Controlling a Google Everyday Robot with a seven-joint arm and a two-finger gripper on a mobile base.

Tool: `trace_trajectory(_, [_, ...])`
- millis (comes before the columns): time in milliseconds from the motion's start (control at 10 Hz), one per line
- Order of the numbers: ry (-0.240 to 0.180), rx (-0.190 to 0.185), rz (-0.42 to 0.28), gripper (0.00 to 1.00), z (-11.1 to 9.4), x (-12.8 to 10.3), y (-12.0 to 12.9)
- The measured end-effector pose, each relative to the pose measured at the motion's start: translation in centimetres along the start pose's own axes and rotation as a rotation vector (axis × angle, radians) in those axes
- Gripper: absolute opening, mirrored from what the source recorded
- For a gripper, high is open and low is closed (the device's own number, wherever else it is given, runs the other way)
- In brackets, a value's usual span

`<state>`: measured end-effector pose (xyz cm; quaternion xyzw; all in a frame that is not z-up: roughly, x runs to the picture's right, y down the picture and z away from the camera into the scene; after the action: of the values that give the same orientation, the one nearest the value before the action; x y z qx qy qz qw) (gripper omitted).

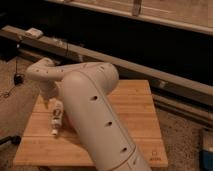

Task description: Place the bottle in the ceramic bowl

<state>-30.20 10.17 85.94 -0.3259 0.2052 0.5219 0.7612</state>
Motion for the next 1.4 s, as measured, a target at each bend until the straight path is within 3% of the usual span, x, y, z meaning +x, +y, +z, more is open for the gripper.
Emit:
trace_trajectory(600, [0.063, 0.02, -0.003, 0.65, 1.9, 0.8, -1.0])
trace_trajectory(1100, [0.133, -0.022, -0.05, 0.64, 3.7, 0.7, -0.5])
trace_trajectory(1400, [0.166, -0.04, -0.093, 0.38, 4.1, 0.7, 0.5])
